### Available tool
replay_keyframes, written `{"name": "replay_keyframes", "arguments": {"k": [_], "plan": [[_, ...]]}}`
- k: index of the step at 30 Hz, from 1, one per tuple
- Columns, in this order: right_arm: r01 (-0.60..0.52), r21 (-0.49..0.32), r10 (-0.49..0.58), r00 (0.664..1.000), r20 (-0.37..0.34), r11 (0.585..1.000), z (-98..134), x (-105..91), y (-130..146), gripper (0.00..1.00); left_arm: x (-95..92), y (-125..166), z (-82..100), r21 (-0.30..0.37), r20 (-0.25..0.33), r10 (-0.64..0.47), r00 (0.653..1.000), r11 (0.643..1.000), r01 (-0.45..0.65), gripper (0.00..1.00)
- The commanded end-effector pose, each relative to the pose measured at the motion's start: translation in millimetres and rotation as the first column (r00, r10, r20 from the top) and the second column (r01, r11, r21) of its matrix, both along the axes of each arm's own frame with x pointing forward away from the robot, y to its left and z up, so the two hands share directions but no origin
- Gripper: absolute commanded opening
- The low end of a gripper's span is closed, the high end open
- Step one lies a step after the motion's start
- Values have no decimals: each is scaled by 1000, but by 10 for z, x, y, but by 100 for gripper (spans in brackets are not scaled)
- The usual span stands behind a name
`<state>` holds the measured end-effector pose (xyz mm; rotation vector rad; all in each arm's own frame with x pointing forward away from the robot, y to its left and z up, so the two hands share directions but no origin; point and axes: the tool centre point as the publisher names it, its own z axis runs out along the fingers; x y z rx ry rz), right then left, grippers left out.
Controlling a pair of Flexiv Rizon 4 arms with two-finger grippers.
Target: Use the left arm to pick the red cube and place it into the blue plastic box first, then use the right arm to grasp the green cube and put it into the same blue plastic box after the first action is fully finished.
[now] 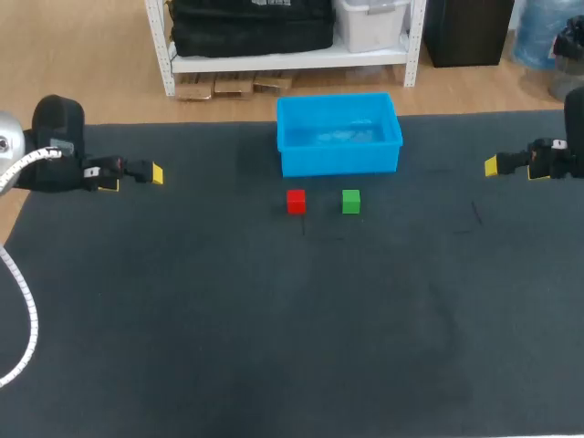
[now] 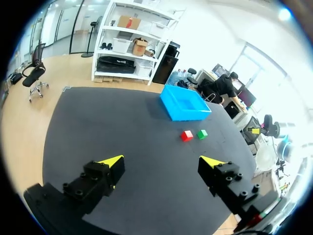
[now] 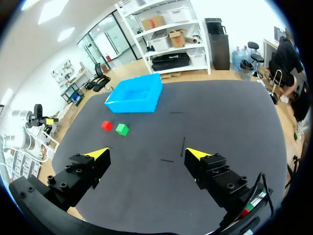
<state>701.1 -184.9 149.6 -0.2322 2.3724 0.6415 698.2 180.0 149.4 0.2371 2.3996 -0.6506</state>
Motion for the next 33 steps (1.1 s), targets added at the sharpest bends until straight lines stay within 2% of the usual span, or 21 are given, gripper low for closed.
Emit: {"name": "replay_keyframes", "arguments": {"k": [1,7,15,33], "plan": [[0,-1,0,1000,0,1000,-1,-3,-1,100,76,-26,73,38,-50,5,999,999,-3,100],[0,-1,0,1000,0,1000,-1,-3,-1,100,130,-64,98,91,-101,28,994,996,-19,100],[0,-1,0,1000,0,1000,-1,-3,-1,100,187,-110,64,202,-176,68,982,979,-31,100],[0,-1,0,1000,0,1000,-1,-3,-1,100,347,-250,-27,322,-238,123,963,946,-41,100]]}}
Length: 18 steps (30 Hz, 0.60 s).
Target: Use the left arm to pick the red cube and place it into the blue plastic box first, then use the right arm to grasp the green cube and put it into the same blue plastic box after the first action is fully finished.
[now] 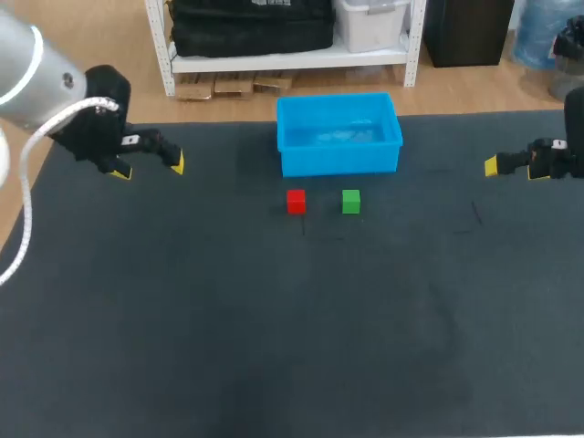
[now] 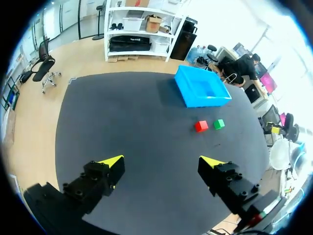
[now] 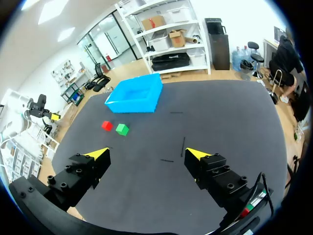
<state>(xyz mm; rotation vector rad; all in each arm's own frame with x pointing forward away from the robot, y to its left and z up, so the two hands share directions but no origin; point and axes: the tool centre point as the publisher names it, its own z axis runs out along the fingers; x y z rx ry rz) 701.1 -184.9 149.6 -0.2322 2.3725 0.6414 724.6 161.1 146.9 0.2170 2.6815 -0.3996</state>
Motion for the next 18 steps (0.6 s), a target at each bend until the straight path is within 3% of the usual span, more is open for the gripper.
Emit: {"name": "replay_keyframes", "arguments": {"k": [1,8,18], "plan": [[0,-1,0,1000,0,1000,-1,-3,-1,100,89,-65,-4,107,-45,40,998,994,-35,100],[0,-1,0,1000,0,1000,-1,-3,-1,100,136,-111,-61,167,-101,75,992,984,-57,100],[0,-1,0,1000,0,1000,-1,-3,-1,100,211,-261,-98,201,-138,115,984,976,-86,100]]}}
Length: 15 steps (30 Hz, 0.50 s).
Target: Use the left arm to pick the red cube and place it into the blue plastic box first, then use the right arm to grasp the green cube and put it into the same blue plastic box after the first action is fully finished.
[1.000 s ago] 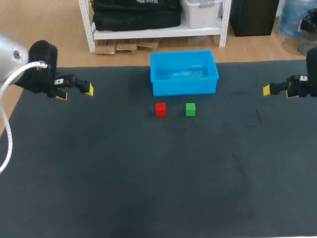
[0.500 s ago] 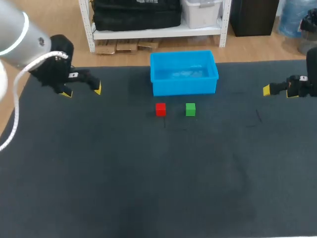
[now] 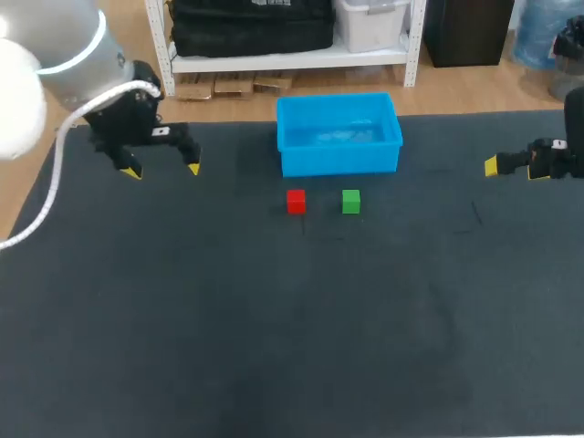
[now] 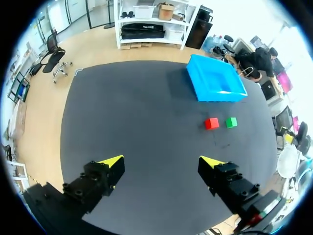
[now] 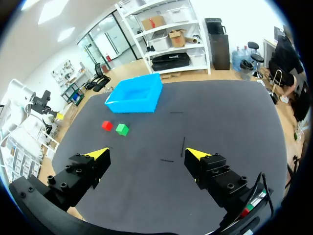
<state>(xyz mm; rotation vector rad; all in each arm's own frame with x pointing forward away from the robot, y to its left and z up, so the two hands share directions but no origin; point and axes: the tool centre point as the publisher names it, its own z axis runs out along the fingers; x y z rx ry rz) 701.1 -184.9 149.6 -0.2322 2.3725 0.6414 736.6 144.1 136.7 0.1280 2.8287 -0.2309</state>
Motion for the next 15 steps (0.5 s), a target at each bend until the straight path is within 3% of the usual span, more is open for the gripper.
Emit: {"name": "replay_keyframes", "arguments": {"k": [1,15], "plan": [[0,-1,0,1000,0,1000,-1,-3,-1,100,105,-112,3,76,-30,26,999,997,-23,100],[0,-1,0,1000,0,1000,-1,-3,-1,100,222,-349,18,147,-89,26,996,989,-12,100]]}}
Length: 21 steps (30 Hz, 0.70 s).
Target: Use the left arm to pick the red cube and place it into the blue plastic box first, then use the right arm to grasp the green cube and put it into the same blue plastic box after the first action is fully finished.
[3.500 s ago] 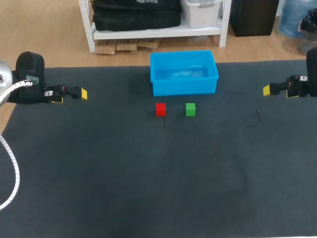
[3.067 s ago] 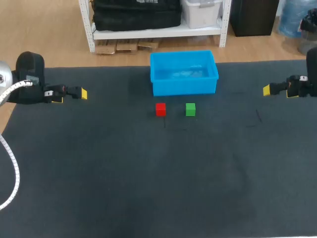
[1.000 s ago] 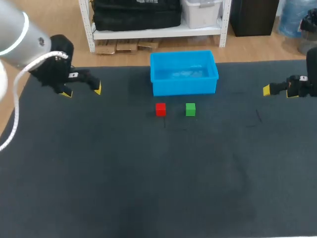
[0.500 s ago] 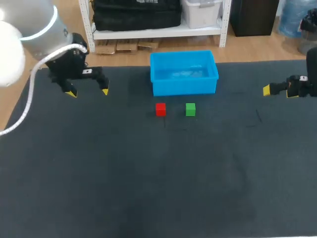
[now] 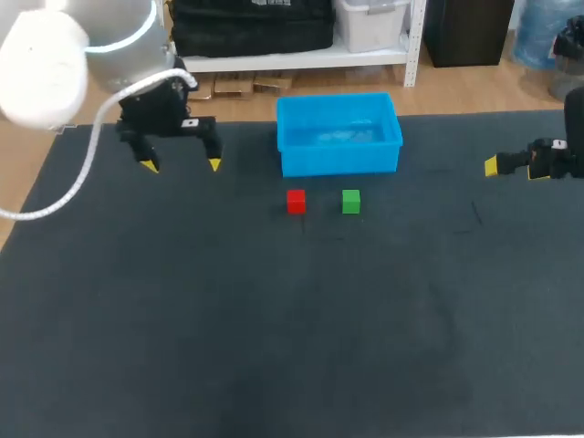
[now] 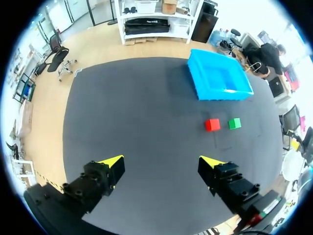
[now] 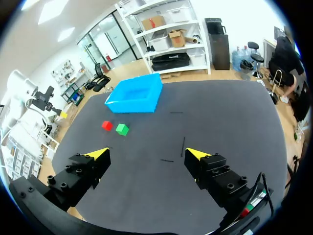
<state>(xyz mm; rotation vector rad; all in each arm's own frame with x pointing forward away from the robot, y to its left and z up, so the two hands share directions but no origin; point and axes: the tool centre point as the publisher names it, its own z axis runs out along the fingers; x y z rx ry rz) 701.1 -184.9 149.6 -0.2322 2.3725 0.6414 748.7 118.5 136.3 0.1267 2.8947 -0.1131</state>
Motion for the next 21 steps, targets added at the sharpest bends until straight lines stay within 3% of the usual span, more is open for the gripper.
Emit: {"name": "replay_keyframes", "arguments": {"k": [1,9,21], "plan": [[0,-1,0,1000,0,1000,-1,-3,-1,100,112,-110,28,61,-41,12,999,998,-10,100],[0,-1,0,1000,0,1000,-1,-3,-1,100,232,-256,77,64,-70,16,997,998,-11,100],[0,-1,0,1000,0,1000,-1,-3,-1,100,429,-521,204,82,-68,7,998,997,-2,100]]}}
